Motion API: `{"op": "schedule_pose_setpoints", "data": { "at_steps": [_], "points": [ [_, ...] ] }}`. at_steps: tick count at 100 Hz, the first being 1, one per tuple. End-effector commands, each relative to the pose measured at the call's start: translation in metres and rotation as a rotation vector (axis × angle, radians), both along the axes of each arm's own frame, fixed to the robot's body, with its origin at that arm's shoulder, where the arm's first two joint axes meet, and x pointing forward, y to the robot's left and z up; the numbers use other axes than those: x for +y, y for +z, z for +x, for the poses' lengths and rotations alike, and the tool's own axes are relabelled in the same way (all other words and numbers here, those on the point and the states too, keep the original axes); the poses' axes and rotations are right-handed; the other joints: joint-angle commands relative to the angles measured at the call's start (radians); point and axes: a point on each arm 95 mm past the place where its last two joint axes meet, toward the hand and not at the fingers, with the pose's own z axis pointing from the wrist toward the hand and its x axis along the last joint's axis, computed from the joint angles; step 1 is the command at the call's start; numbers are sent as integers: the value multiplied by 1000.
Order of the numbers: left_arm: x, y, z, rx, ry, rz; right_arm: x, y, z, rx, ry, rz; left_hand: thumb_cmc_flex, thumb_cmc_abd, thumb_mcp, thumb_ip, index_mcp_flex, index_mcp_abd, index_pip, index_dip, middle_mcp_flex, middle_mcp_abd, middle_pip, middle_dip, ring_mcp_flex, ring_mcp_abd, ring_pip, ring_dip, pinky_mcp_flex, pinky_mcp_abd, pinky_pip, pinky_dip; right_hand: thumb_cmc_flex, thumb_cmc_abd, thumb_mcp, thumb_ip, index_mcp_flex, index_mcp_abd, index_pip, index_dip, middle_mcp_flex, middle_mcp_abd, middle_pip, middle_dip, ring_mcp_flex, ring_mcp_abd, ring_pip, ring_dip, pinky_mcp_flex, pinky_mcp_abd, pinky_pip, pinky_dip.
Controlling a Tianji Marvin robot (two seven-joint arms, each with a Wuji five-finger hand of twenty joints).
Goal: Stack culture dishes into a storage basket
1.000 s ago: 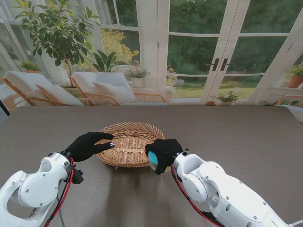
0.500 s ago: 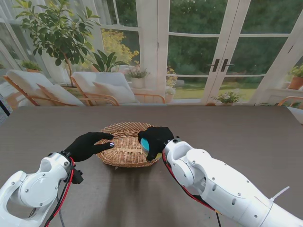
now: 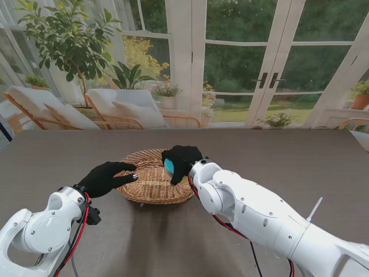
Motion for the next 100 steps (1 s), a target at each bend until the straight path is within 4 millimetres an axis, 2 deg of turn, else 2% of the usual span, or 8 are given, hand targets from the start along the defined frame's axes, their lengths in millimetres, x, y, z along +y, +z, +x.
{"op": "schedule_pose_setpoints", "data": {
  "at_steps": [1, 44, 100],
  "points": [
    [-2, 0, -2, 18, -7, 0, 9, 1, 2, 5, 15, 3, 29, 36, -11, 33, 7, 2, 2, 2, 8, 9, -1, 8, 34, 15, 7, 1, -2, 5, 7, 14, 245, 114, 247, 68, 151, 1, 271, 7, 93, -74, 96, 68, 185, -239, 56, 8, 176, -78, 51, 10],
    [0, 0, -1, 25, 1, 1, 23, -12, 22, 13, 22, -7, 29, 35, -11, 34, 8, 2, 3, 2, 8, 8, -1, 8, 34, 14, 7, 2, -2, 5, 7, 15, 237, 114, 245, 66, 149, 1, 269, 6, 91, -78, 95, 67, 176, -240, 51, 6, 166, -81, 43, 10],
    [2, -1, 0, 35, 18, 3, 33, -43, 40, 61, 11, -30, 30, 35, -11, 34, 5, 3, 1, 2, 8, 10, -1, 8, 33, 16, 7, 2, -3, 4, 7, 15, 211, 128, 233, 69, 133, 4, 259, 9, 77, -80, 88, 60, 147, -232, 41, 2, 127, -67, 17, 10]
  ]
}}
